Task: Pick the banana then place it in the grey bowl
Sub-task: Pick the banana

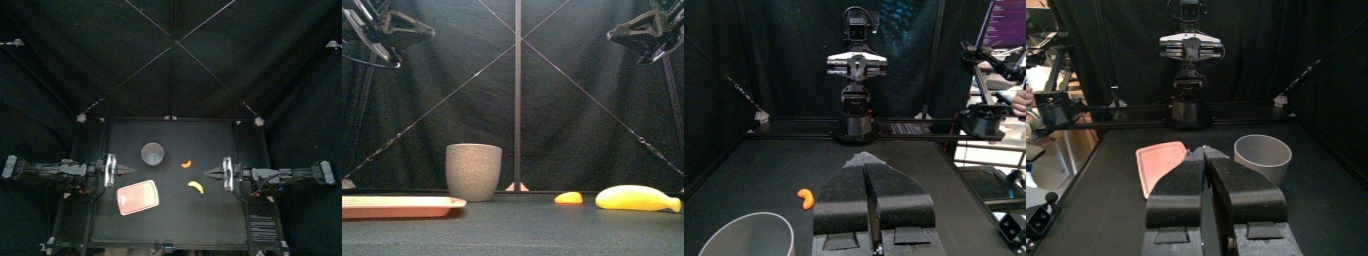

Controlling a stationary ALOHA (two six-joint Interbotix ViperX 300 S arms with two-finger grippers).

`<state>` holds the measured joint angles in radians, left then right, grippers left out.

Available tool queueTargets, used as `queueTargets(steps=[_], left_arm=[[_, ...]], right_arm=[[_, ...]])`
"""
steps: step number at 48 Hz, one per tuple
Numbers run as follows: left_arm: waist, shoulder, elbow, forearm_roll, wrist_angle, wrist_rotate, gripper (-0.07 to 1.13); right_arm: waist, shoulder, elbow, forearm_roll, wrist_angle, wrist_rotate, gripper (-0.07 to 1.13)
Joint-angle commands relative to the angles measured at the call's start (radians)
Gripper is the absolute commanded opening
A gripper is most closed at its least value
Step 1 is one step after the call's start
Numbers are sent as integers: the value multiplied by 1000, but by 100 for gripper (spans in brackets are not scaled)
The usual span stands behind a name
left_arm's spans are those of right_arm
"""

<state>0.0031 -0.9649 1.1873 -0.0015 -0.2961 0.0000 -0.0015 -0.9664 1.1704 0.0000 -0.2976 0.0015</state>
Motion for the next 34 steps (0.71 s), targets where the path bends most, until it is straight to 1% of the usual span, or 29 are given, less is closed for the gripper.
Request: queueTargets(steps=[1,11,15,19,22,24,29,30,31,34], left_arm=[[18,12,14,0,-18,0,0],[20,12,23,-2,-23,0,0],[20,12,21,-2,-23,2,0],[21,12,21,-2,-23,2,0],[23,12,21,-2,-23,2,0],[25,12,20,0,-23,2,0],[29,12,18,0,-23,2,0],[31,12,18,0,-25,2,0],[32,12,18,0,-28,2,0],[34,12,21,0,-38,2,0]], right_arm=[[3,44,0,11,5,8,-4],[2,218,-8,86,66,51,1],[5,313,-23,152,118,69,4],[5,394,-44,224,176,92,11],[3,448,-61,258,210,107,21],[0,480,-77,281,232,115,30],[-6,554,-120,314,279,117,59],[-8,566,-129,318,287,115,65],[-8,586,-140,318,298,115,74],[-8,624,-161,319,321,115,90]])
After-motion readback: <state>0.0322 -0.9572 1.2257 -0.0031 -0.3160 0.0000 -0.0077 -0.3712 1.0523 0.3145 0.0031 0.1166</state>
